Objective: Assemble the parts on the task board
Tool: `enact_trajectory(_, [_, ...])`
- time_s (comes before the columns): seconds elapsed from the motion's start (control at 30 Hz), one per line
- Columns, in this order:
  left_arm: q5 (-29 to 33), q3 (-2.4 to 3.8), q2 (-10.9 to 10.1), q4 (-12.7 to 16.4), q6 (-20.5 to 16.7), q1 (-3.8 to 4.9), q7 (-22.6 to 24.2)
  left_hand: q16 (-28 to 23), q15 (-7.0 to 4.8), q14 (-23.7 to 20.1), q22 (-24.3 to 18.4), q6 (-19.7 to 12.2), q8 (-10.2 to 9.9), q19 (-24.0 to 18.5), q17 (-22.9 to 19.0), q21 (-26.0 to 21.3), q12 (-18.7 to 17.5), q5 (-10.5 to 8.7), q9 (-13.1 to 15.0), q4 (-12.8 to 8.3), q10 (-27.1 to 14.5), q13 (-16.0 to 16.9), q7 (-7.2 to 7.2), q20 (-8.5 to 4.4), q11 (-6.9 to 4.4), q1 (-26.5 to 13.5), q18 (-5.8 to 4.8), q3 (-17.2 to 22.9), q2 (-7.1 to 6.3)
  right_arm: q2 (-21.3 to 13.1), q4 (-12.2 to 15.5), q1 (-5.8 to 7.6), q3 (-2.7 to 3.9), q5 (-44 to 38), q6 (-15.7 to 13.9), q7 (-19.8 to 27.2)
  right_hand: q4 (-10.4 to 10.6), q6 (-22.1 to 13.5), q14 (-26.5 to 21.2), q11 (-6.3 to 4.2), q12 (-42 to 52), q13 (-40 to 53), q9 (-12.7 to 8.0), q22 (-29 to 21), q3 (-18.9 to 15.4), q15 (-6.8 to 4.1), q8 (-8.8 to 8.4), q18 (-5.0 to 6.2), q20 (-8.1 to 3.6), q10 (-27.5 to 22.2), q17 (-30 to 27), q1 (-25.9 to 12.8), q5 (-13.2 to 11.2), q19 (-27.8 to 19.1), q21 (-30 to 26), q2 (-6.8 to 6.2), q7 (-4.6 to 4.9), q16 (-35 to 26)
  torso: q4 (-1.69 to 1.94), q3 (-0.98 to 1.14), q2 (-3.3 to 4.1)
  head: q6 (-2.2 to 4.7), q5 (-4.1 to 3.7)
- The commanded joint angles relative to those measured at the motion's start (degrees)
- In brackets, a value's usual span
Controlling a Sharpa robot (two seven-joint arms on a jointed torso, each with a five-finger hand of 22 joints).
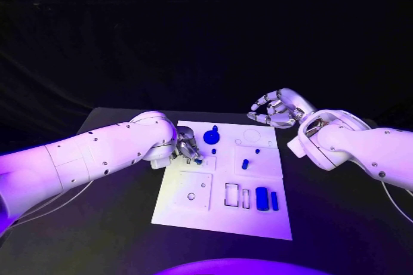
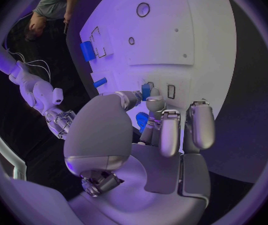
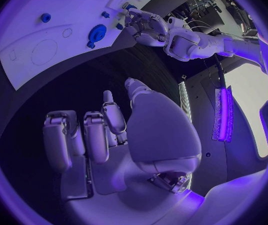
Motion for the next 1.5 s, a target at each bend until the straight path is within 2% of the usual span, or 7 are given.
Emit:
enact_trajectory(0.03, [-2.07,0.00,0.42,-0.14,-0.35,-0.19,0.05,0.29,-0.47,4.95,0.22,0.23,0.33,0.48,12.44,0.33,0.49,0.41,4.61,-10.58,0.70,0.21,-0.31,-0.03,-0.07,-0.78,-0.60,11.09,0.11,0.05,0.03,-0.07,0.00,-0.66,0.43,0.29,0.18,0.07,4.37,-0.26,-0.18,-0.02,0.06,12.27,0.30,-0.38,0.18,0.30,-0.38,-0.12,8.20,-0.29,0.26,3.24,-0.22,0.15,-0.13,-0.20,-0.11,0.05,0.06,-0.12,0.11])
enact_trajectory(0.2, [-2.40,-0.03,0.78,-0.40,0.23,-0.38,-0.35,0.29,-0.47,4.95,0.23,0.23,0.34,0.49,12.45,0.33,0.50,0.42,4.61,-10.59,0.71,0.22,-0.32,-0.03,-0.07,-0.79,-0.60,11.10,0.10,0.05,0.04,-0.10,0.00,-0.70,0.44,0.28,0.18,0.07,4.37,-0.26,-0.18,-0.02,0.06,12.27,0.30,-0.38,0.18,0.30,-0.38,-0.12,8.20,-0.29,0.26,3.24,-0.22,0.15,-0.13,-0.20,0.00,0.09,0.03,-0.23,0.03])
enact_trajectory(0.37, [-2.66,-0.04,1.00,-0.67,-0.12,-0.51,-0.68,0.41,-0.60,5.05,0.29,0.41,0.69,0.54,12.66,0.40,0.72,1.92,4.98,-11.13,1.01,0.38,-0.44,-0.18,-0.20,-1.81,-0.60,12.05,-0.31,0.10,0.01,-0.12,0.00,-0.71,0.41,0.31,0.18,0.07,4.37,-0.26,-0.18,-0.02,0.06,12.27,0.30,-0.38,0.18,0.30,-0.38,-0.12,8.20,-0.29,0.26,3.24,-0.22,0.15,-0.13,-0.20,0.06,0.14,-0.02,-0.25,0.01])
enact_trajectory(0.63, [-3.07,-0.05,1.05,-0.71,-0.62,-0.59,-0.93,0.52,-0.66,5.12,0.54,0.48,0.90,0.73,12.85,0.51,0.78,2.55,5.17,-11.37,1.13,0.39,-0.51,-0.24,-0.27,-2.28,-0.65,12.41,-0.45,0.12,0.00,-0.14,0.00,-0.72,0.40,0.34,0.17,0.07,4.36,-0.26,-0.22,-0.06,0.05,12.26,0.32,-0.39,0.22,0.31,-0.39,-0.15,8.15,-0.37,0.36,3.22,-0.25,0.18,-0.14,-0.22,-0.05,0.10,-0.02,-0.20,0.10])
enact_trajectory(0.93, [-3.58,-0.05,0.65,-0.55,-0.68,-0.62,-1.16,0.70,-0.78,5.25,0.75,0.60,1.28,0.89,13.17,0.61,1.08,3.82,5.49,-11.86,1.49,0.64,-0.63,-0.36,-0.40,-2.94,-0.69,12.96,-0.71,0.07,-0.03,-0.18,0.00,-0.72,0.45,0.33,0.17,0.07,4.36,-0.26,-0.22,-0.06,0.05,12.26,0.32,-0.39,0.22,0.31,-0.39,-0.15,8.15,-0.37,0.36,3.22,-0.25,0.18,-0.14,-0.22,0.05,0.06,-0.02,-0.36,-0.09])
enact_trajectory(1.5, [-4.15,-0.05,0.94,-0.08,-0.34,-0.82,-0.78,0.83,-0.83,5.34,0.86,0.65,1.40,0.97,13.42,0.66,1.09,4.23,5.58,-12.12,1.52,0.63,-0.67,-0.39,-0.44,-3.06,-0.72,13.14,-0.85,0.17,-0.06,-0.28,0.00,-0.72,0.51,0.41,0.19,0.09,4.36,-0.27,-0.18,-0.02,0.05,12.26,0.34,-0.39,0.27,0.31,-0.39,-0.11,8.17,-0.50,0.44,3.22,-0.26,0.23,-0.14,-0.22,0.05,0.09,-0.01,-0.50,-0.06])
